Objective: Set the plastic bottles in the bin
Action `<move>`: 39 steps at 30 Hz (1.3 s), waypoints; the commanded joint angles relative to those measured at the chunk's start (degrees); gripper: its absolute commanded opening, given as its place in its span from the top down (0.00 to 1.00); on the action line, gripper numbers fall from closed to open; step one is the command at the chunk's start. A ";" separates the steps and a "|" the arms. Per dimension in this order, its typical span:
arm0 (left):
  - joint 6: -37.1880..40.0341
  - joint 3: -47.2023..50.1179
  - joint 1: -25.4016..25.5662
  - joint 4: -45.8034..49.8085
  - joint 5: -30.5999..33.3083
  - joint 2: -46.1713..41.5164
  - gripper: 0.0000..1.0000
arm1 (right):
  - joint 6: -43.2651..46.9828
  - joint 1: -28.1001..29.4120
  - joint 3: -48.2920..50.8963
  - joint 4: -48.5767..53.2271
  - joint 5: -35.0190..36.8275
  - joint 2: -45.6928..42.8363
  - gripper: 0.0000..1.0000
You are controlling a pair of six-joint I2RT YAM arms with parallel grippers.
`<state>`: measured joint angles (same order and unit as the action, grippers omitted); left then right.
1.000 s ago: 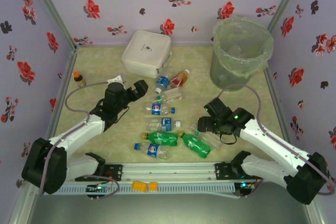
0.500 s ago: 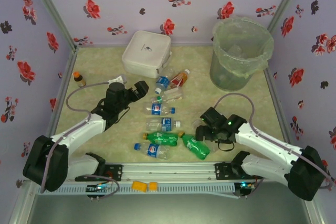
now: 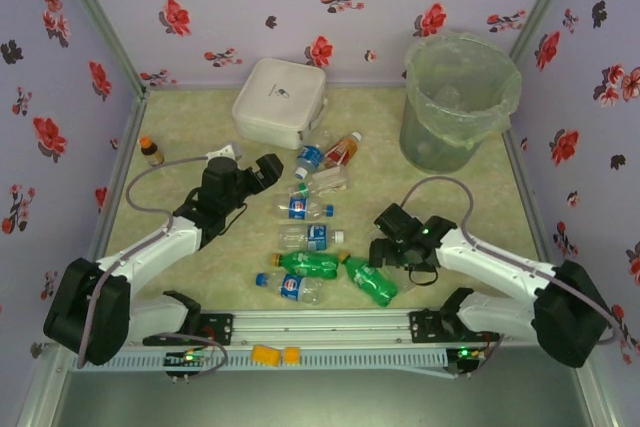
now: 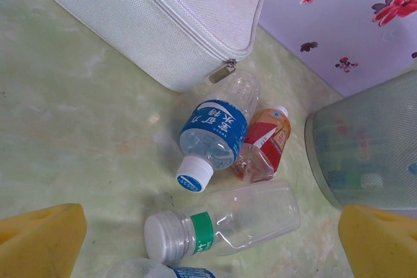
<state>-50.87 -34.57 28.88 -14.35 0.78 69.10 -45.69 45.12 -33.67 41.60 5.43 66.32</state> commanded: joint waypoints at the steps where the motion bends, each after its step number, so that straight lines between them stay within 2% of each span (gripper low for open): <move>1: 0.05 -1.62 0.30 0.29 -0.85 0.28 0.00 | -1.50 0.34 -1.34 -1.05 3.01 1.99 0.03; 10: 0.72 -2.85 0.30 0.19 -0.81 0.97 0.00 | -1.46 0.38 -2.29 -3.28 2.96 6.49 0.17; 12: 0.86 -3.27 0.30 0.29 -0.83 0.97 0.00 | -1.34 0.35 -2.36 -3.53 3.09 6.71 0.24; 17: 0.86 -3.50 0.30 0.15 -0.80 1.12 0.00 | -0.42 0.26 -2.82 -3.42 3.26 6.36 0.33; 24: 0.72 -2.79 0.34 -0.07 -0.69 0.12 0.00 | 3.18 -1.19 -6.22 -1.37 4.42 4.76 0.55; 31: 1.03 -1.63 0.12 0.11 0.47 -1.28 0.00 | 8.33 -6.89 -11.92 -3.30 0.40 2.11 0.58; 39: 1.31 -0.82 -0.10 -0.35 0.66 -1.70 0.00 | 11.92 -16.45 -21.42 -15.59 -5.77 1.82 0.60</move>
<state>-50.63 -36.34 28.86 -14.35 0.84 68.60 -36.38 31.18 -50.43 32.69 2.28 68.36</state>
